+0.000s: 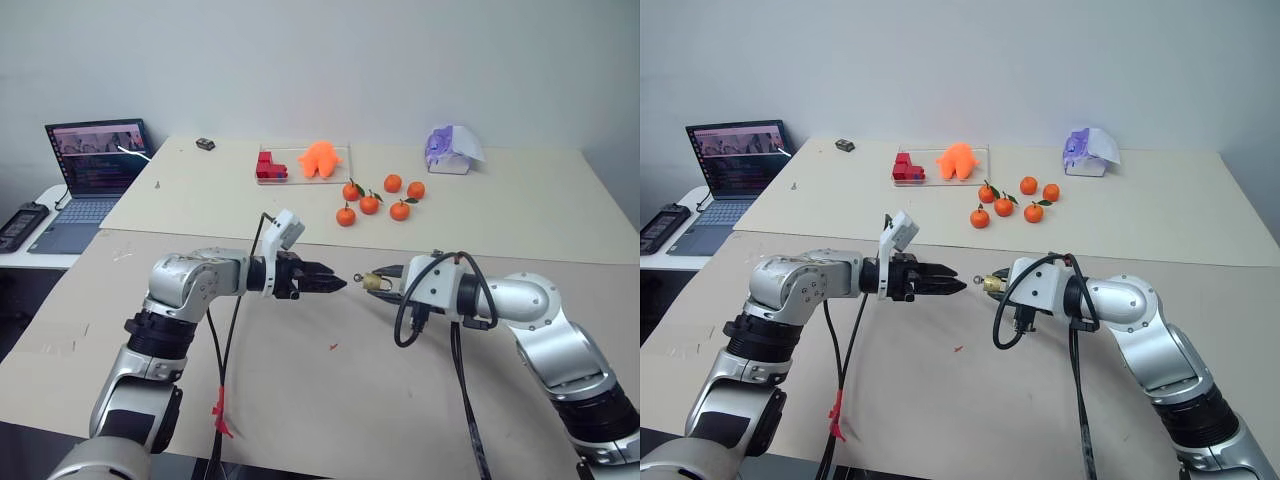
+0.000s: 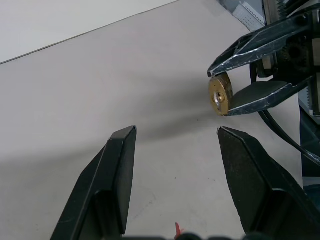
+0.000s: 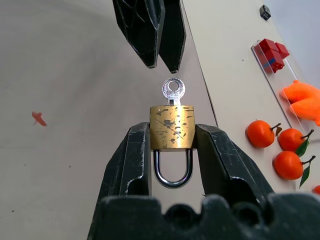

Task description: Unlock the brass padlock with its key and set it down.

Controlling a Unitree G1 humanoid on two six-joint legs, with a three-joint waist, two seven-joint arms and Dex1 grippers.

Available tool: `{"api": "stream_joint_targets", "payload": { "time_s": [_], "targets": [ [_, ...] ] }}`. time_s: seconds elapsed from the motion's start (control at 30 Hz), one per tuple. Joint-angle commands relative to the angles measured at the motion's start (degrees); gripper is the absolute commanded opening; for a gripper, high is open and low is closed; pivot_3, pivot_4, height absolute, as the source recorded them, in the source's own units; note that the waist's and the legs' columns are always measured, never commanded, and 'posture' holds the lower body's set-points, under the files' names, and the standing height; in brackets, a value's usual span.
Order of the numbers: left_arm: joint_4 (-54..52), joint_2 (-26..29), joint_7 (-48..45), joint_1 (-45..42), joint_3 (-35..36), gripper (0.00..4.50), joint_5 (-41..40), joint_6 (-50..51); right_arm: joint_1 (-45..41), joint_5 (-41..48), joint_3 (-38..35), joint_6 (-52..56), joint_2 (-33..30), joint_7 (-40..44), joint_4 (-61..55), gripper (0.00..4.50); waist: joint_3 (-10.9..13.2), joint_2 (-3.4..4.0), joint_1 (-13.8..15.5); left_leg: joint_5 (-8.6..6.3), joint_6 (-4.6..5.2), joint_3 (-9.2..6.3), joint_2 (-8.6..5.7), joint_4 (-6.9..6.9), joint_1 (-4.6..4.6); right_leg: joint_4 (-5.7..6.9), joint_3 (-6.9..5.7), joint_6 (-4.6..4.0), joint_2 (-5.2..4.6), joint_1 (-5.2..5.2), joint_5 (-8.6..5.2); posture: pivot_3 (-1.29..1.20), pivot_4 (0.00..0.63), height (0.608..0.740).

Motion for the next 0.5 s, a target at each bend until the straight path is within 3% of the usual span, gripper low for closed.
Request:
{"api": "stream_joint_targets", "payload": {
  "time_s": [0.03,0.5],
  "targets": [
    [-2.4,-0.4,0.1,-0.9,0.8,2.72,-0.6,-0.3,-1.3,-0.6,-0.8,-2.5,0.0,-0.9,0.3,0.91,0.0,0.0,0.0,0.0,0.0,0.0,0.0,0.0,0.0,0.0,0.0,0.0,0.0,0.0,0.0,0.0,0.15,0.723],
    [-2.4,-2.3,0.8,-1.2,1.0,2.72,-0.6,-0.3,-1.4,-0.2,-0.3,-3.5,0.7,-0.3,1.3,0.91,0.0,0.01,0.0,0.01,-0.01,-0.02,0.0,0.06,0.0,0.01,-0.01,0.0,0.0,0.01,0.0,0.0,0.15,0.723]
  ]
}}
